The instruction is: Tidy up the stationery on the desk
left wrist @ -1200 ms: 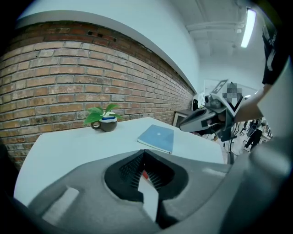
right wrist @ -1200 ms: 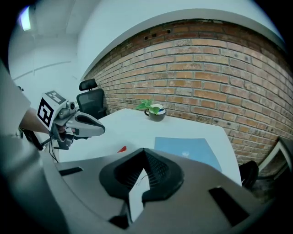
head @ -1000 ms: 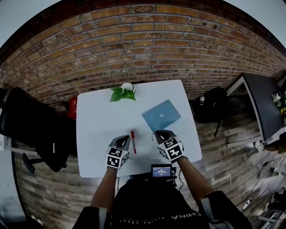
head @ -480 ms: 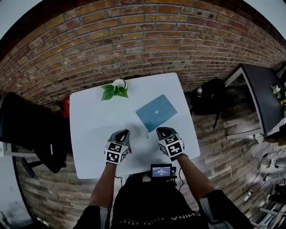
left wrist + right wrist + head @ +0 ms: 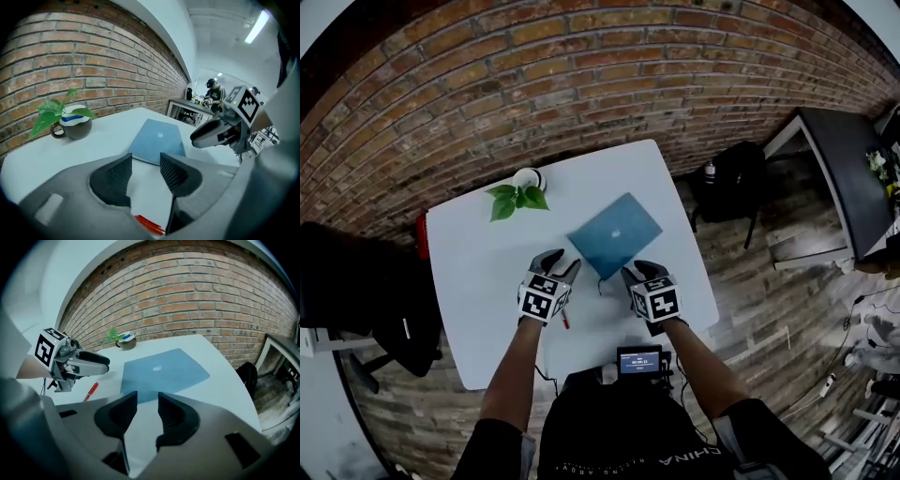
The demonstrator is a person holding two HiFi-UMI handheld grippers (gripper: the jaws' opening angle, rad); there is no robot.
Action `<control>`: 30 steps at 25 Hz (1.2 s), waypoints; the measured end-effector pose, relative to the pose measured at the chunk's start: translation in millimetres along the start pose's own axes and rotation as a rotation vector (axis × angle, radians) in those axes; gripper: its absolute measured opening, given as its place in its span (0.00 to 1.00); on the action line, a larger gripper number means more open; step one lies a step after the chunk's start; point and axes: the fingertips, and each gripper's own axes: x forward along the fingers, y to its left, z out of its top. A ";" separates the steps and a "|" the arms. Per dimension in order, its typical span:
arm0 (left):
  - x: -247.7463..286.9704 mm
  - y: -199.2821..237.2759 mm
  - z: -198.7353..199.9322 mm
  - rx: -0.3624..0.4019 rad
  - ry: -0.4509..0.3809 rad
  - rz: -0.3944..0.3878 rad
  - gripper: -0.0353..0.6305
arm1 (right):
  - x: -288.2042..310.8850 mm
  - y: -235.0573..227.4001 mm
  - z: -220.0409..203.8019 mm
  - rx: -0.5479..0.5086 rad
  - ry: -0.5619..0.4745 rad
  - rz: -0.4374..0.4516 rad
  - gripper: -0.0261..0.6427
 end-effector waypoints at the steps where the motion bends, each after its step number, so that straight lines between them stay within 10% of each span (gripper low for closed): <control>1: 6.3 2.5 1.4 0.007 0.014 -0.005 0.32 | 3.2 -1.2 -0.5 0.021 0.003 0.001 0.26; 14: 69.5 25.1 11.4 0.048 0.137 -0.085 0.39 | 30.6 -16.8 -0.6 0.210 0.032 -0.013 0.36; 30: 62.6 19.8 -1.5 0.031 0.178 -0.106 0.33 | 35.3 -19.9 2.7 0.108 0.038 -0.057 0.31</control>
